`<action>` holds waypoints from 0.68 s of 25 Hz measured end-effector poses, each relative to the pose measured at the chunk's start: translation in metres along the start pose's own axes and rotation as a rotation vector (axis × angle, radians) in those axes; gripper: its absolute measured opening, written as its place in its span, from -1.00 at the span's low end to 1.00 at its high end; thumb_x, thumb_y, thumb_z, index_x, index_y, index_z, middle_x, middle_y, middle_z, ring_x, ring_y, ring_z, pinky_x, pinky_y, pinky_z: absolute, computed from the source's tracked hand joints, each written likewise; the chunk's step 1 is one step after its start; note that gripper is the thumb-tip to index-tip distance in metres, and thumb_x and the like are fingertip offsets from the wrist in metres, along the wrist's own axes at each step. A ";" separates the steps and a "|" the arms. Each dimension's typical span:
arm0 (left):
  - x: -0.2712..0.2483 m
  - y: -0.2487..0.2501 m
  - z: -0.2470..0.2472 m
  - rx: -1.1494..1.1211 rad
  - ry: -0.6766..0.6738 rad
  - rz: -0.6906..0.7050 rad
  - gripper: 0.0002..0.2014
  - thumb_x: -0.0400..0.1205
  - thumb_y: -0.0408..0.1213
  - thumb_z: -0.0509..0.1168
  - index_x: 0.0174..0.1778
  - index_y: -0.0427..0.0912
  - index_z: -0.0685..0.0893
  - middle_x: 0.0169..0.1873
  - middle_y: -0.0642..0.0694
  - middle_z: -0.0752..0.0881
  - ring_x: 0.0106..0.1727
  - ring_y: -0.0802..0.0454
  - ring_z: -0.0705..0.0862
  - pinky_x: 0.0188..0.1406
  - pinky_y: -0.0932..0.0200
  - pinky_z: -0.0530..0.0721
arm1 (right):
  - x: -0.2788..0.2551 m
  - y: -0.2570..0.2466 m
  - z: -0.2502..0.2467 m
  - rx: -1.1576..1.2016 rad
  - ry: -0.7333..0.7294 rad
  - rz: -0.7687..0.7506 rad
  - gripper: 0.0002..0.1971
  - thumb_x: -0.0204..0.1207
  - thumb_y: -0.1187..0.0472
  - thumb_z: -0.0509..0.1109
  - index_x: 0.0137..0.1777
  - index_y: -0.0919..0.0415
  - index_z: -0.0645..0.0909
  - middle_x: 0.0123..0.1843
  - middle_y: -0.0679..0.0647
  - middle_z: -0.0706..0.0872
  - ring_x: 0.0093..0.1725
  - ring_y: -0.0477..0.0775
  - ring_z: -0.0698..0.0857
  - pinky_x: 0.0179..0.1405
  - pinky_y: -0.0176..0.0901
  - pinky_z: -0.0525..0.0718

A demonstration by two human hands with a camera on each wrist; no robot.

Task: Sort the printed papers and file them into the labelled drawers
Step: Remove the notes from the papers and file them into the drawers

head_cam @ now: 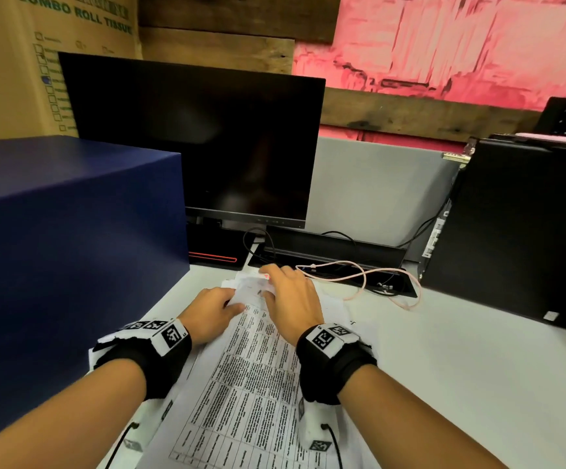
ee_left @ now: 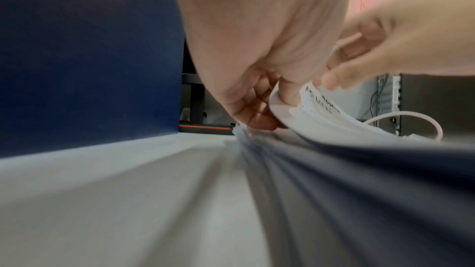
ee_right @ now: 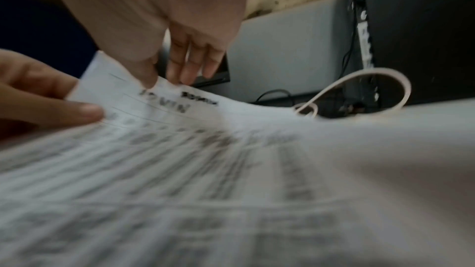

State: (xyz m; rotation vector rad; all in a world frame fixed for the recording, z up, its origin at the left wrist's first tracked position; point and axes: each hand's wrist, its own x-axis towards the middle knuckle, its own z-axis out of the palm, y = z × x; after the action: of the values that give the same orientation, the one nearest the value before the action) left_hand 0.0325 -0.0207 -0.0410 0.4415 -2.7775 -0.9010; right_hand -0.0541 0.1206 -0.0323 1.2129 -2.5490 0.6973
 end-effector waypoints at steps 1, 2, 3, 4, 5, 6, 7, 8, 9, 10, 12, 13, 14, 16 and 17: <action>-0.001 0.004 -0.006 -0.016 0.035 -0.017 -0.77 0.73 -0.19 0.20 -0.26 -0.06 0.55 -0.34 0.11 0.63 -0.28 0.21 0.60 -0.40 0.40 0.42 | -0.002 0.007 -0.007 0.026 0.002 0.024 -0.50 0.61 0.17 0.32 0.53 -0.01 0.33 0.30 0.05 0.56 0.30 0.13 0.51 0.31 -0.06 0.46; -0.002 0.007 -0.013 -0.056 0.086 -0.042 -0.79 0.75 -0.19 0.17 -0.20 -0.09 0.54 -0.33 0.12 0.61 -0.28 0.21 0.58 -0.38 0.37 0.42 | -0.006 0.015 -0.016 0.046 0.008 0.071 -0.38 0.59 0.13 0.36 0.61 -0.02 0.20 0.36 0.08 0.51 0.35 0.14 0.49 0.36 -0.04 0.47; -0.004 0.010 -0.022 -0.117 0.155 -0.067 -0.82 0.76 -0.19 0.13 -0.12 -0.08 0.55 -0.30 0.11 0.60 -0.26 0.20 0.57 -0.33 0.32 0.44 | -0.010 0.023 -0.025 0.047 0.030 0.129 -0.27 0.58 0.09 0.39 0.66 0.00 0.09 0.41 0.12 0.47 0.38 0.17 0.48 0.39 -0.01 0.47; -0.006 0.013 -0.032 -0.218 0.230 -0.082 -0.83 0.78 -0.19 0.09 -0.02 -0.06 0.58 -0.21 0.08 0.64 -0.19 0.16 0.60 -0.21 0.26 0.50 | -0.015 0.033 -0.035 0.034 0.059 0.187 -0.20 0.57 0.04 0.40 0.69 0.04 0.01 0.44 0.16 0.44 0.40 0.19 0.47 0.41 0.01 0.47; -0.008 0.017 -0.042 -0.341 0.300 -0.088 -0.81 0.78 -0.20 0.06 0.09 -0.04 0.59 -0.08 0.04 0.68 -0.05 0.08 0.65 -0.05 0.17 0.57 | -0.022 0.041 -0.044 0.036 0.074 0.245 -0.16 0.58 -0.01 0.39 0.70 0.09 -0.05 0.48 0.20 0.42 0.44 0.22 0.45 0.42 0.02 0.44; -0.010 0.023 -0.051 -0.453 0.363 -0.076 -0.79 0.79 -0.21 0.05 0.16 -0.03 0.59 0.04 -0.01 0.70 0.10 0.00 0.67 0.11 0.06 0.60 | -0.028 0.047 -0.052 0.083 0.067 0.298 -0.14 0.60 -0.05 0.37 0.71 0.14 -0.09 0.53 0.23 0.38 0.49 0.23 0.42 0.45 0.03 0.41; -0.013 0.029 -0.059 -0.532 0.421 -0.047 -0.76 0.79 -0.22 0.03 0.22 -0.07 0.59 0.13 -0.09 0.70 0.20 -0.09 0.66 0.23 -0.04 0.59 | -0.033 0.051 -0.058 0.189 0.044 0.340 -0.14 0.61 -0.08 0.33 0.71 0.16 -0.12 0.58 0.23 0.35 0.53 0.22 0.39 0.47 0.03 0.38; -0.018 0.039 -0.065 -0.581 0.463 -0.019 -0.75 0.80 -0.24 0.02 0.26 -0.13 0.57 0.17 -0.14 0.69 0.23 -0.13 0.65 0.27 -0.07 0.58 | -0.037 0.052 -0.063 0.336 0.021 0.368 -0.15 0.62 -0.09 0.31 0.71 0.17 -0.11 0.60 0.22 0.35 0.55 0.21 0.38 0.49 0.03 0.38; -0.023 0.050 -0.071 -0.612 0.491 0.002 -0.75 0.80 -0.25 0.01 0.24 -0.17 0.57 0.19 -0.16 0.68 0.22 -0.11 0.64 0.22 -0.03 0.58 | -0.039 0.053 -0.068 0.492 0.006 0.381 -0.20 0.63 -0.08 0.29 0.71 0.18 -0.05 0.59 0.19 0.39 0.55 0.19 0.41 0.48 0.02 0.40; -0.028 0.060 -0.075 -0.644 0.498 0.034 -0.77 0.80 -0.26 0.00 0.17 -0.15 0.57 0.13 -0.06 0.68 0.17 -0.05 0.65 0.17 0.04 0.59 | -0.040 0.050 -0.074 0.628 0.001 0.372 -0.28 0.65 -0.03 0.29 0.68 0.20 0.07 0.54 0.16 0.47 0.51 0.17 0.47 0.45 -0.01 0.44; -0.036 0.077 -0.083 -0.703 0.469 0.120 -0.76 0.80 -0.26 -0.01 0.11 -0.01 0.58 0.10 -0.02 0.71 0.17 -0.04 0.69 0.19 0.00 0.63 | -0.038 0.043 -0.087 0.769 0.056 0.348 -0.50 0.66 0.10 0.30 0.54 0.26 0.37 0.42 0.12 0.60 0.41 0.10 0.58 0.33 -0.12 0.53; -0.039 0.083 -0.087 -0.729 0.453 0.161 -0.75 0.80 -0.25 -0.01 0.14 0.01 0.59 0.11 -0.03 0.73 0.16 -0.04 0.71 0.21 -0.05 0.66 | -0.037 0.038 -0.095 0.811 0.110 0.346 -0.59 0.67 0.16 0.31 0.46 0.29 0.46 0.37 0.12 0.64 0.33 0.07 0.62 0.26 -0.16 0.55; -0.043 0.088 -0.090 -0.734 0.446 0.198 -0.75 0.80 -0.25 0.00 0.21 -0.02 0.58 0.14 -0.06 0.73 0.16 -0.02 0.72 0.21 -0.07 0.67 | -0.036 0.033 -0.103 0.847 0.171 0.338 -0.66 0.67 0.20 0.31 0.39 0.30 0.52 0.30 0.11 0.68 0.25 0.04 0.65 0.19 -0.19 0.58; -0.048 0.096 -0.097 -0.716 0.449 0.254 -0.72 0.80 -0.21 0.02 0.34 -0.08 0.54 0.20 -0.05 0.71 0.17 0.04 0.72 0.18 0.01 0.69 | -0.035 0.025 -0.117 0.876 0.297 0.295 -0.80 0.68 0.23 0.30 0.24 0.26 0.57 0.15 0.05 0.71 0.09 -0.04 0.67 0.04 -0.28 0.59; -0.051 0.100 -0.101 -0.716 0.450 0.278 -0.70 0.80 -0.18 0.03 0.38 -0.09 0.52 0.23 -0.03 0.70 0.19 0.06 0.71 0.18 0.05 0.68 | -0.034 0.020 -0.121 0.874 0.347 0.270 -0.89 0.68 0.23 0.29 0.13 0.21 0.57 0.05 0.01 0.71 -0.01 -0.09 0.65 -0.06 -0.31 0.58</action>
State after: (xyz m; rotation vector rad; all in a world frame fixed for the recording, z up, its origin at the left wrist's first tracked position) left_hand 0.0852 0.0185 0.0947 0.1077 -1.8874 -1.4120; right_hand -0.0477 0.2164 0.0513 0.8022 -2.1491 2.0177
